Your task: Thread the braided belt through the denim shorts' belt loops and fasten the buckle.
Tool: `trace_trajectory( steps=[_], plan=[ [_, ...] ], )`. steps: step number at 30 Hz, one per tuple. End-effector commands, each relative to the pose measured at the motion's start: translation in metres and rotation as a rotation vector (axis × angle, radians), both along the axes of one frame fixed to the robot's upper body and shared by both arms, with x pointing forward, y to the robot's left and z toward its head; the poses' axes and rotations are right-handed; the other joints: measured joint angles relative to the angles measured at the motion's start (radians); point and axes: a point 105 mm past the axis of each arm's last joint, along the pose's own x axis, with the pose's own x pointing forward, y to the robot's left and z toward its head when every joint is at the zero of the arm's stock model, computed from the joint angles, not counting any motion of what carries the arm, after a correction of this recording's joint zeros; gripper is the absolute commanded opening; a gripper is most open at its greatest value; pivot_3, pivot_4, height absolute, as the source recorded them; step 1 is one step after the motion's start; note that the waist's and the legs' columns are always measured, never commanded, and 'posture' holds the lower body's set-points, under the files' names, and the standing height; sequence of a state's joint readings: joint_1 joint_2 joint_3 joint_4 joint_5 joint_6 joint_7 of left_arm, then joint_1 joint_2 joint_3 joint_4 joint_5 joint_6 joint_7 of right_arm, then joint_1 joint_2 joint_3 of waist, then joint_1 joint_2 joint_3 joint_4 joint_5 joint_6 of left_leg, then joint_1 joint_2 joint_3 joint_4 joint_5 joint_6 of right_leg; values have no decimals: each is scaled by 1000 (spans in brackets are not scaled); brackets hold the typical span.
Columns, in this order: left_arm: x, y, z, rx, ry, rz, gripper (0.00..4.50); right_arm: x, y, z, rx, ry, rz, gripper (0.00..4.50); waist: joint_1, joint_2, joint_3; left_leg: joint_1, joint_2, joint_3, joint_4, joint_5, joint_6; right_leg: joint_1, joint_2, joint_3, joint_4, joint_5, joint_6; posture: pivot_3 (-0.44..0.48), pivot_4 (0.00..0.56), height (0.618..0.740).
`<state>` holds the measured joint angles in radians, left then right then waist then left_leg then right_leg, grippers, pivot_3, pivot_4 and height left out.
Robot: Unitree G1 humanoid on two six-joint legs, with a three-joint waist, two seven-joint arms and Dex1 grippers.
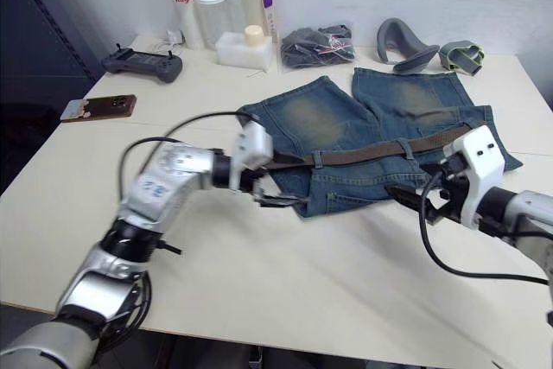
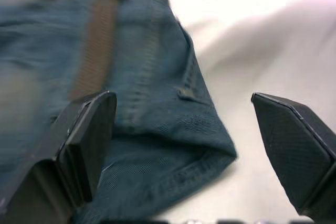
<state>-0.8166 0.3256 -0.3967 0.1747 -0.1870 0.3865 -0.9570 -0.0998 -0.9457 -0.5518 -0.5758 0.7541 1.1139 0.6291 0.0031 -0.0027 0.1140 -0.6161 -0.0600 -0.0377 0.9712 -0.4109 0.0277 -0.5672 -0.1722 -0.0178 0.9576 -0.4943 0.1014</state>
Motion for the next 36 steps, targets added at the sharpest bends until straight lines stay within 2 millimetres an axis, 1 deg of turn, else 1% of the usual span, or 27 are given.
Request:
trace_trajectory(
  steps=[1, 3, 5, 6, 7, 8, 9, 10, 11, 12, 13, 14, 16, 17, 19, 20, 23, 24, 25, 27, 28, 29, 30, 31, 33, 34, 36],
  plan=[
    [10, -30, -7, 27, -41, -3, 4500, -15, -4, 13, -51, -58, -66, 4480, 1, -1, 1, 0, 0, 0, 0, 0, 0, 0, 0, 0, 0, 0, 0, 0, 150, 631],
    [13, -41, -13, 40, -32, 3, 4500, -21, -7, 12, -68, -67, -105, 4480, 6, -3, 2, -1, 0, 0, 0, 1, 1, 0, -2, -2, 0, 0, 0, 0, 150, 631],
    [16, -44, -18, 58, -26, 14, 4500, -25, -9, 13, -70, -71, -124, 4480, 4, -3, 2, -1, 0, 1, -1, 1, 0, -1, -3, -2, -1, 0, 1, 0, 150, 631],
    [15, -42, -25, 103, -53, -8, 4089, -26, -10, 14, -79, -75, -136, 4500, 4, -3, 2, -1, 0, 1, -1, 1, 0, -1, -3, -3, -1, 0, 1, 0, 150, 631],
    [16, -38, -29, 138, -72, -19, 3953, -26, -12, 16, -92, -84, -149, 4500, 3, -4, 2, 0, 0, 1, -2, 1, -1, -1, -3, -3, -1, 0, 1, 0, 150, 631],
    [17, -33, -32, 165, -91, -26, 3650, -26, -13, 18, -103, -96, -161, 4500, 2, -4, 3, 0, 0, 1, -2, 2, -2, -1, -4, -3, -1, 0, 1, 0, 150, 631],
    [18, -25, -35, 195, -112, -33, 3146, -25, -15, 20, -112, -108, -169, 4500, 0, -4, 2, 1, 0, 1, -2, 2, -3, -1, -4, -4, -1, 0, 1, 0, 150, 631],
    [20, -16, -35, 217, -136, -32, 2738, -23, -15, 22, -119, -119, -173, 4500, -2, -4, 2, 1, 0, 1, -3, 3, -3, -1, -4, -4, -1, 0, 1, 0, 150, 631],
    [24, -2, -36, 254, -190, -32, 2223, -21, -16, 24, -125, -128, -173, 4500, -4, -4, 2, 2, 0, 1, -4, 4, -5, -1, -4, -4, -2, 0, 1, 0, 150, 631],
    [26, 16, -36, 302, -270, -58, 1801, -18, -15, 25, -130, -132, -168, 4500, -7, -4, 2, 2, 1, 1, -5, 4, -6, -1, -4, -4, -2, 0, 1, 0, 150, 631],
    [27, 34, -35, 323, -294, -64, 1358, -15, -14, 25, -131, -132, -160, 4500, -15, -5, 3, 2, 1, 2, -6, 5, -7, -1, -4, -5, -3, 0, 2, 0, 150, 631],
    [28, 49, -33, 320, -286, -50, 826, -13, -13, 24, -126, -129, -150, 4500, -18, -5, 3, 4, 2, 3, -8, 6, -8, -2, -4, -5, -3, 1, 4, 0, 150, 631],
    [31, 80, -26, 296, -253, -8, 142, -8, -8, 20, -115, -121, -121, 4500, -32, -6, 3, 7, 3, 2, -9, 6, -9, -2, -4, -7, -3, 2, 4, 0, 150, 631],
    [34, 99, -25, 305, -249, 23, 41, -5, -3, 18, -103, -117, -100, 4500, -34, -5, 3, 7, 3, 2, -9, 6, -10, -2, -4, -8, -3, 2, 4, 0, 150, 631],
    [36, 123, -20, 296, -236, 52, 41, 0, 4, 15, -82, -113, -69, 4500, -35, -5, 3, 7, 3, 0, -9, 7, -11, -3, -4, -8, -1, 2, 4, 0, 150, 631],
    [36, 132, -14, 264, -224, 56, 41, 3, 8, 14, -70, -112, -52, 4500, -33, -5, 3, 7, 3, 0, -9, 7, -11, -4, -4, -8, -1, 1, 4, 0, 150, 631],
    [40, 160, -6, 265, -216, 93, 41, 13, 16, 13, -37, -108, -13, 4500, -30, -5, 3, 4, 3, -2, -9, 8, -11, -5, -5, -10, -1, 1, 3, 0, 150, 631],
    [44, 171, -4, 290, -224, 128, 41, 16, 18, 12, -25, -104, -3, 4500, -29, -5, 3, 2, 3, -2, -9, 8, -12, -6, -6, -10, -2, 1, 3, 0, 150, 631],
    [47, 187, -4, 338, -221, 169, 41, 18, 20, 11, -8, -98, 3, 4500, -29, -6, 3, 2, 2, -3, -9, 8, -12, -6, -6, -11, -2, 1, 3, 0, 150, 631],
    [48, 209, -3, 391, -194, 221, 41, 22, 21, 10, 5, -88, 9, 4500, -30, -7, 3, 1, 1, -4, -9, 8, -12, -6, -8, -12, -2, 2, 4, 0, 150, 631],
    [47, 218, -1, 385, -165, 248, 41, 24, 21, 9, 6, -87, 9, 4500, -32, -7, 3, 1, 1, -4, -9, 8, -12, -6, -8, -13, -3, 2, 4, 0, 150, 631],
    [44, 227, 2, 355, -129, 288, 41, 28, 22, 10, 48, -89, 4, 4500, -36, -7, 3, 2, 1, -4, -9, 8, -12, -6, -8, -13, -3, 2, 4, 0, 150, 631],
    [42, 232, 5, 320, -97, 312, 41, 32, 23, 11, 78, -91, 3, 4500, -39, -7, 3, 2, 1, -4, -9, 8, -12, -6, -9, -13, -2, 2, 4, 0, 150, 631],
    [42, 233, 9, 249, -59, 349, 41, 36, 24, 12, 116, -96, 1, 4500, -42, -7, 3, 2, 1, -4, -9, 8, -12, -6, -9, -14, -2, 2, 5, 0, 150, 631],
    [43, 230, 18, 106, 15, 397, 1080, 43, 26, 15, 198, -91, 0, 4500, -39, -7, 3, 3, 1, -4, -9, 8, -12, -7, -10, -15, 0, 2, 5, 0, 150, 631],
    [42, 229, 25, 31, 61, 413, 1431, 45, 28, 15, 223, -77, 13, 4500, -35, -7, 3, 2, 1, -5, -9, 8, -12, -7, -10, -16, 0, 2, 5, 0, 150, 631],
    [39, 229, 39, -80, 125, 426, 2373, 47, 30, 16, 259, -58, 35, 4500, -31, -7, 3, 1, 1, -7, -9, 8, -13, -8, -10, -17, 1, 2, 5, 0, 150, 631]
  ],
)
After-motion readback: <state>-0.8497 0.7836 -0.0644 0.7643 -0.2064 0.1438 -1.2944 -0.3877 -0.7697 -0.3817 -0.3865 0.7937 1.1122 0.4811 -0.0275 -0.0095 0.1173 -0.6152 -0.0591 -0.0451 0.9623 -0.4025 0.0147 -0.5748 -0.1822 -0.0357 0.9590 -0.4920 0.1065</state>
